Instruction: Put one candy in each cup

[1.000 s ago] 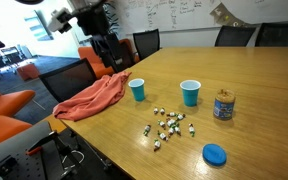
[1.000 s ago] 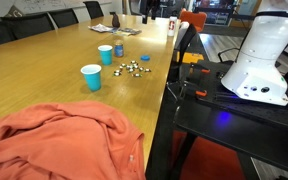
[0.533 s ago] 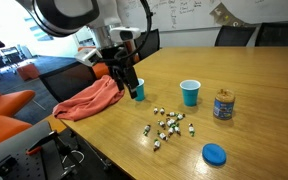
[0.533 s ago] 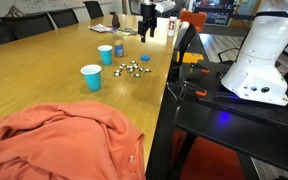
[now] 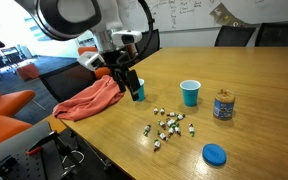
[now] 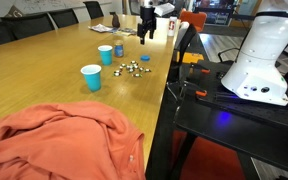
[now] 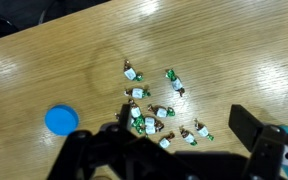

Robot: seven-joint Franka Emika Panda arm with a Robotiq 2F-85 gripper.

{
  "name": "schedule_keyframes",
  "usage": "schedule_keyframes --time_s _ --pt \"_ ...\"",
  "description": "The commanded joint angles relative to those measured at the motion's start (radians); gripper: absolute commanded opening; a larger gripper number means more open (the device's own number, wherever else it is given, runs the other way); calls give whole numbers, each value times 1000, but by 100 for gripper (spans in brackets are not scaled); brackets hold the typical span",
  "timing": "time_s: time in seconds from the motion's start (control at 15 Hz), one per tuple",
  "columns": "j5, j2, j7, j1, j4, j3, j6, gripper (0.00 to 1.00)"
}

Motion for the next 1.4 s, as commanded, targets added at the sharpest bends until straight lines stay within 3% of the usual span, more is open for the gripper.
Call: schedule_keyframes --time_s 0.0,0.4,1.13,1.2,1.27,1.33 --pt "-10 127 61 19 23 -26 157 100" --pt "56 365 52 54 85 -41 303 100" --pt "153 639 46 76 316 -38 286 100" --pt "155 651 46 76 327 -39 286 94" --pt "156 662 44 75 338 -37 285 72" --pt "157 669 44 76 345 -38 285 70"
